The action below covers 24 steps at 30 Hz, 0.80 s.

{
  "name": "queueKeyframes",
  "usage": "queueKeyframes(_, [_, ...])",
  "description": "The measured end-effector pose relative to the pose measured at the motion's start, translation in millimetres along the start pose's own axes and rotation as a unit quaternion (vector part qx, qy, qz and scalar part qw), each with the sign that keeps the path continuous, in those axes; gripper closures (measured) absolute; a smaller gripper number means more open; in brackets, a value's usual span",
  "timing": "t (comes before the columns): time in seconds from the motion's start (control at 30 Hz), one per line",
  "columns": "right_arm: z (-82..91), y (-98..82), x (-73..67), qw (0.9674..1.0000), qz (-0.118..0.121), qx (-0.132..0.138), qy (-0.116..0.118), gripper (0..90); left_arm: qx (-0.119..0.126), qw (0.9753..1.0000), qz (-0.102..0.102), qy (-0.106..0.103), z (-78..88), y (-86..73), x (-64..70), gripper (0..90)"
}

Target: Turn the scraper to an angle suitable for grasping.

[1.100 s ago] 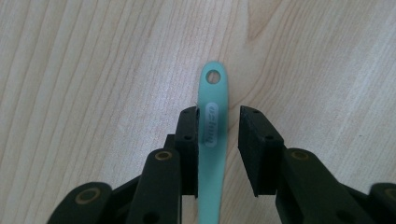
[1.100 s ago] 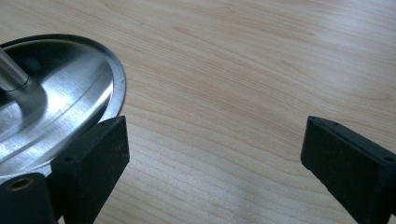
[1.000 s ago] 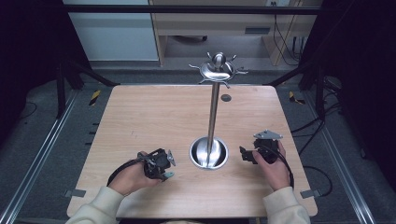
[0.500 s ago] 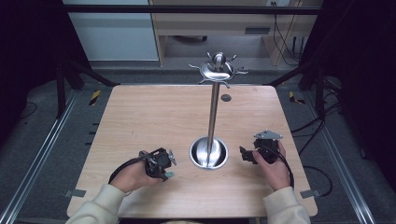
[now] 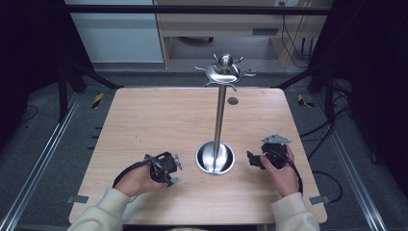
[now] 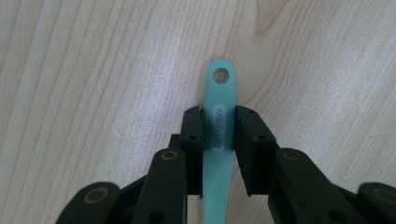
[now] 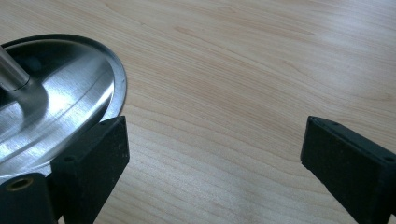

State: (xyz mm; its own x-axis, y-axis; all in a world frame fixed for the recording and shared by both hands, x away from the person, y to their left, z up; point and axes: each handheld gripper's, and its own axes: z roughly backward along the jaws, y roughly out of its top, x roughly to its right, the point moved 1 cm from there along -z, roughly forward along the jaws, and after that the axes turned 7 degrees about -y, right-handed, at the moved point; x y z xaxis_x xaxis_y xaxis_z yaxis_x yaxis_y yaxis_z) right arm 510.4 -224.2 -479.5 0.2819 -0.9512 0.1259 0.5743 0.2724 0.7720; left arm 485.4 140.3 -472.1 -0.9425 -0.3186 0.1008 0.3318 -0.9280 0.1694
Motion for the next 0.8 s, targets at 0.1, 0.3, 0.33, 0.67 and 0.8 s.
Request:
queueKeyframes(0.1, [0.1,0.0,0.1,1.0000,0.000,-0.001,0.000,8.2,0.009,0.9999,0.003,0.004,2.9,-0.7,0.9,73.6])
queueKeyframes(0.3, [-0.4,-0.1,0.4,1.0000,0.003,0.001,0.000,8.2,0.055,0.9983,0.013,0.012,19.0,-4.7,3.3,73.8])
queueKeyframes(0.33, [-0.5,-0.1,0.3,1.0000,0.003,0.001,0.000,8.2,0.060,0.9980,0.013,0.013,21.4,-5.4,3.3,73.8])
queueKeyframes(0.67, [-0.5,-0.1,-0.4,1.0000,-0.001,-0.001,0.000,8.2,0.104,0.9940,0.018,0.029,57.0,-9.8,6.2,74.1])
queueKeyframes(0.8, [-0.8,-0.2,-0.5,1.0000,0.001,-0.001,0.000,8.1,0.117,0.9924,0.017,0.032,67.5,-9.3,7.3,74.1])
